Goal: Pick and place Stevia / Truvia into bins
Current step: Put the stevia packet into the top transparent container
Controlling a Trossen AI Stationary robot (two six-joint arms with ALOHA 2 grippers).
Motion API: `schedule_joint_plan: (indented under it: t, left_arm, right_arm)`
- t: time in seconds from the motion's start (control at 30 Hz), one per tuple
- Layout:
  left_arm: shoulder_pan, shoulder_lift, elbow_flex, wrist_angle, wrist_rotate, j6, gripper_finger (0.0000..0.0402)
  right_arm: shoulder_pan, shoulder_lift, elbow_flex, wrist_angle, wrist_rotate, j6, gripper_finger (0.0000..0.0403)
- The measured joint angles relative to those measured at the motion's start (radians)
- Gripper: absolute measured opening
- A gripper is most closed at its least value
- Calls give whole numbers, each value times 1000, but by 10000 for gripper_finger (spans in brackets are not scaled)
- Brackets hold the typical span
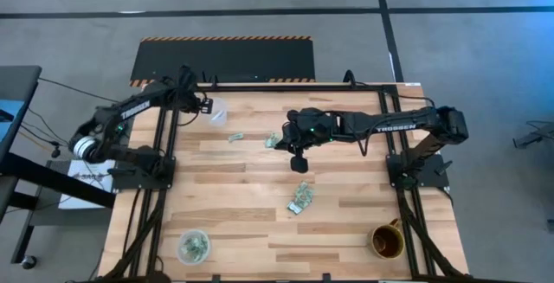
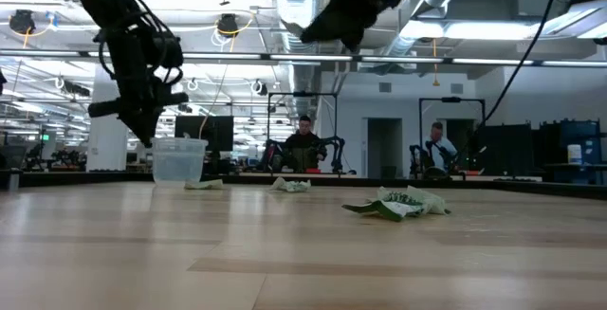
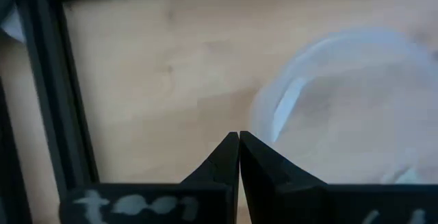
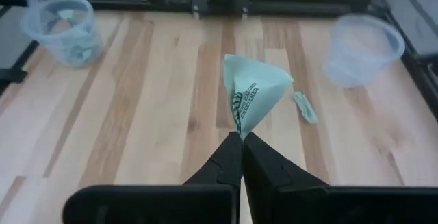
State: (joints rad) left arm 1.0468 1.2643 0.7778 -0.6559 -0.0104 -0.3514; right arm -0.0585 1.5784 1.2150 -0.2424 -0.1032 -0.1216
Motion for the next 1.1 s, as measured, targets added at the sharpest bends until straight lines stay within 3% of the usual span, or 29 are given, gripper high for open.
schedule_joint_plan:
  t: [0.23, 0.5, 0.73, 1.1]
  left_arm:
    - [4, 124, 37, 8, 0, 56, 0]
    - [-30, 161, 44, 130, 64, 74, 0]
    - [-106, 161, 44, 186, 133, 86, 0]
    - [-266, 161, 44, 272, 103, 13, 0]
  right_arm:
    - [-38, 0, -88, 57, 0, 27, 0]
    - [-116, 0, -149, 175, -3, 56, 0]
    - [-166, 1, -156, 189, -3, 76, 0]
    - [-160, 1, -156, 229, -4, 115, 0]
